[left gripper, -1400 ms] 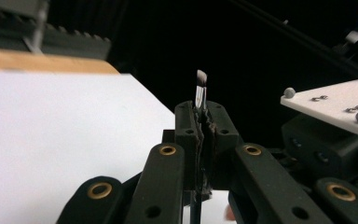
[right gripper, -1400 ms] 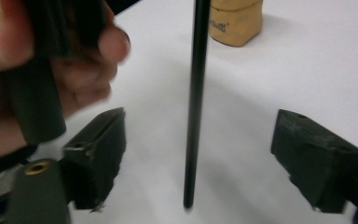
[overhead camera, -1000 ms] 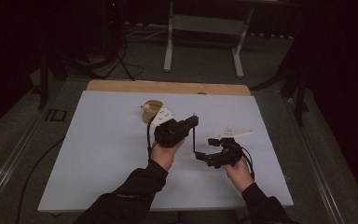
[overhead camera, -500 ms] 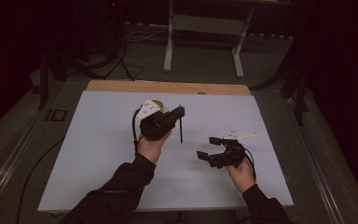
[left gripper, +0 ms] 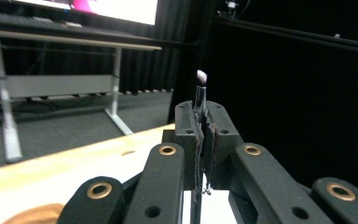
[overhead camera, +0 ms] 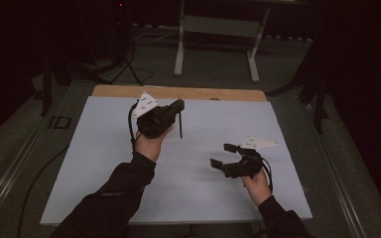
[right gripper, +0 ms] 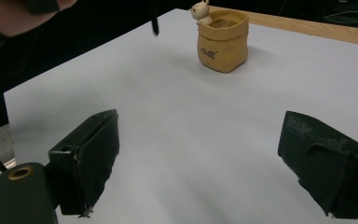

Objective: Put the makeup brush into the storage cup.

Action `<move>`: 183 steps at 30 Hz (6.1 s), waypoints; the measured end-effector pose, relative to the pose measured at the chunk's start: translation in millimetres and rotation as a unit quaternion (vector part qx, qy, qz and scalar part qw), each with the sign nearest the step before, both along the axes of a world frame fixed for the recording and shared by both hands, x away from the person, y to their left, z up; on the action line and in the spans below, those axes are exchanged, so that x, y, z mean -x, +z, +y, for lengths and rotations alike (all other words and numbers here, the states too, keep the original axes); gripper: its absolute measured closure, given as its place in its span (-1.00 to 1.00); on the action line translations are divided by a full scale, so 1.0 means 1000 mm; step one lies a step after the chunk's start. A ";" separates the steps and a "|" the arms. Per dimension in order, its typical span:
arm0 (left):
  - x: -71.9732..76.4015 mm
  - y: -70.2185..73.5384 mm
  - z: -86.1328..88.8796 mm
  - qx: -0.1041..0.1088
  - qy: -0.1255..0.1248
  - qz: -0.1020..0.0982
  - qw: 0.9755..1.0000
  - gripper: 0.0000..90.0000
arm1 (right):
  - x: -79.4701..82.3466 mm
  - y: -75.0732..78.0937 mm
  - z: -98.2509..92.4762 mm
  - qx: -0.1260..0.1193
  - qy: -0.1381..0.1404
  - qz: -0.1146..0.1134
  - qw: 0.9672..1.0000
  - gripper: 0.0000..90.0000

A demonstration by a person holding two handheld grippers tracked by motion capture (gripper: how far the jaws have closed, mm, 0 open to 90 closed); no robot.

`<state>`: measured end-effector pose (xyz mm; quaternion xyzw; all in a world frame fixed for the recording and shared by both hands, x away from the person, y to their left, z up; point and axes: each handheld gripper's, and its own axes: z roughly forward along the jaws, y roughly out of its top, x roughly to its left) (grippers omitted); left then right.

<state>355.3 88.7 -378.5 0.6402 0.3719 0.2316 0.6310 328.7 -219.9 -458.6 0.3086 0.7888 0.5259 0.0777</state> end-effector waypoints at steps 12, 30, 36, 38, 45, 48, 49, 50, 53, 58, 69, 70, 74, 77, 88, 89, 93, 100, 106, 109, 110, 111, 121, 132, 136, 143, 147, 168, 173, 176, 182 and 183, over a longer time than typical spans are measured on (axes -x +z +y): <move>-0.024 0.016 0.012 -0.015 0.040 -0.024 0.999 0.91 | 0.002 0.002 0.002 -0.004 0.011 0.002 1.000 -0.73; -0.068 0.017 0.023 -0.026 0.080 -0.044 0.995 0.91 | 0.004 0.002 0.004 -0.013 0.022 0.007 1.000 -0.73; -0.079 0.008 0.026 -0.034 0.092 -0.050 0.994 0.90 | 0.004 0.002 0.004 -0.013 0.022 0.006 1.000 -0.73; -0.083 0.003 0.027 -0.031 0.088 -0.048 0.994 0.90 | 0.004 0.002 0.003 -0.014 0.023 0.008 1.000 -0.73; -0.095 -0.016 0.027 -0.043 0.097 -0.034 0.994 0.90 | 0.005 0.002 0.004 -0.014 0.026 0.011 1.000 -0.73; -0.100 -0.022 0.029 -0.051 0.103 -0.029 0.993 0.90 | 0.005 0.002 0.004 -0.016 0.026 0.012 0.999 -0.73; -0.101 -0.023 0.030 -0.049 0.107 -0.028 0.993 0.90 | 0.005 0.002 0.004 -0.017 0.027 0.013 0.999 -0.73; -0.103 -0.025 0.030 -0.046 0.102 -0.025 0.993 0.90 | 0.005 0.001 0.004 -0.016 0.026 0.013 0.999 -0.73; -0.106 -0.030 0.030 -0.048 0.097 -0.021 0.994 0.90 | 0.005 0.001 0.004 -0.016 0.027 0.014 0.999 -0.73; -0.111 -0.039 0.030 -0.047 0.086 -0.010 0.995 0.90 | 0.005 0.001 0.005 -0.015 0.030 0.015 0.999 -0.73; -0.116 -0.061 0.031 -0.067 0.088 0.021 0.994 0.90 | 0.006 0.000 0.006 -0.012 0.031 0.017 0.999 -0.73; -0.117 -0.062 0.030 -0.069 0.092 0.024 0.993 0.90 | 0.005 0.000 0.006 -0.012 0.031 0.017 0.999 -0.73; -0.117 -0.067 0.030 -0.078 0.103 0.024 0.991 0.89 | 0.006 0.000 0.006 -0.012 0.031 0.016 0.999 -0.73; -0.115 -0.068 0.029 -0.092 0.125 0.019 0.988 0.61 | 0.006 0.000 0.006 -0.011 0.031 0.016 0.999 -0.73; -0.117 -0.054 0.032 -0.083 0.143 0.071 0.984 -1.00 | 0.005 0.001 0.004 -0.015 0.028 0.015 0.999 -0.73; -0.116 -0.052 0.033 -0.077 0.137 0.072 0.985 -1.00 | 0.005 0.001 0.003 -0.015 0.028 0.016 0.999 -0.73; -0.111 -0.047 0.037 -0.068 0.123 0.067 0.988 -1.00 | 0.004 0.001 0.002 -0.016 0.025 0.016 0.999 -0.73; -0.099 -0.037 0.035 -0.071 0.067 0.087 0.991 -1.00 | 0.005 0.003 0.002 -0.016 0.022 0.010 1.000 -0.73; -0.087 -0.031 0.032 -0.097 0.041 0.076 0.992 -1.00 | 0.005 0.003 0.001 -0.017 0.013 0.001 1.000 -0.73; -0.082 -0.028 0.034 -0.084 0.035 0.076 0.993 -1.00 | 0.005 0.004 0.000 -0.021 0.010 -0.003 1.000 -0.73; -0.081 -0.027 0.035 -0.087 0.036 0.075 0.993 -1.00 | 0.005 0.004 0.000 -0.024 0.012 -0.002 1.000 -0.73; -0.080 -0.026 0.035 -0.090 0.032 0.075 0.993 -1.00 | 0.005 0.005 0.000 -0.024 0.011 -0.001 1.000 -0.73; -0.071 -0.031 0.041 -0.083 0.002 0.082 0.993 -1.00 | 0.006 0.005 -0.004 -0.028 0.013 -0.001 1.000 -0.74; -0.049 -0.029 0.055 -0.064 -0.063 0.054 0.995 -1.00 | 0.007 0.007 -0.013 -0.033 0.000 -0.003 0.999 -0.74; -0.038 -0.029 0.060 -0.061 -0.082 0.043 0.994 -1.00 | 0.008 0.007 -0.015 -0.032 -0.002 -0.002 0.999 -0.74; -0.019 -0.031 0.065 -0.069 -0.109 0.032 0.991 -1.00 | 0.010 0.008 -0.020 -0.035 -0.006 -0.002 0.999 -0.74; -0.007 -0.033 0.065 -0.078 -0.129 0.028 0.988 -1.00 | 0.010 0.008 -0.021 -0.035 -0.008 -0.001 0.999 -0.74; 0.040 -0.053 0.083 -0.087 -0.186 0.021 0.979 -1.00 | 0.014 0.005 -0.034 -0.035 -0.013 -0.018 0.999 -0.72; 0.049 -0.058 0.090 -0.083 -0.190 0.022 0.978 -1.00 | 0.016 0.007 -0.037 -0.030 -0.009 -0.029 0.999 -0.70; 0.055 -0.061 0.093 -0.086 -0.194 0.023 0.977 -1.00 | 0.017 0.006 -0.039 -0.021 -0.010 -0.035 0.999 -0.70; 0.065 -0.069 0.098 -0.092 -0.203 0.027 0.974 -1.00 | 0.020 0.002 -0.044 0.001 -0.017 -0.039 0.999 -0.69; 0.066 -0.070 0.099 -0.094 -0.203 0.027 0.974 -1.00 | 0.020 0.002 -0.045 0.003 -0.016 -0.041 0.999 -0.69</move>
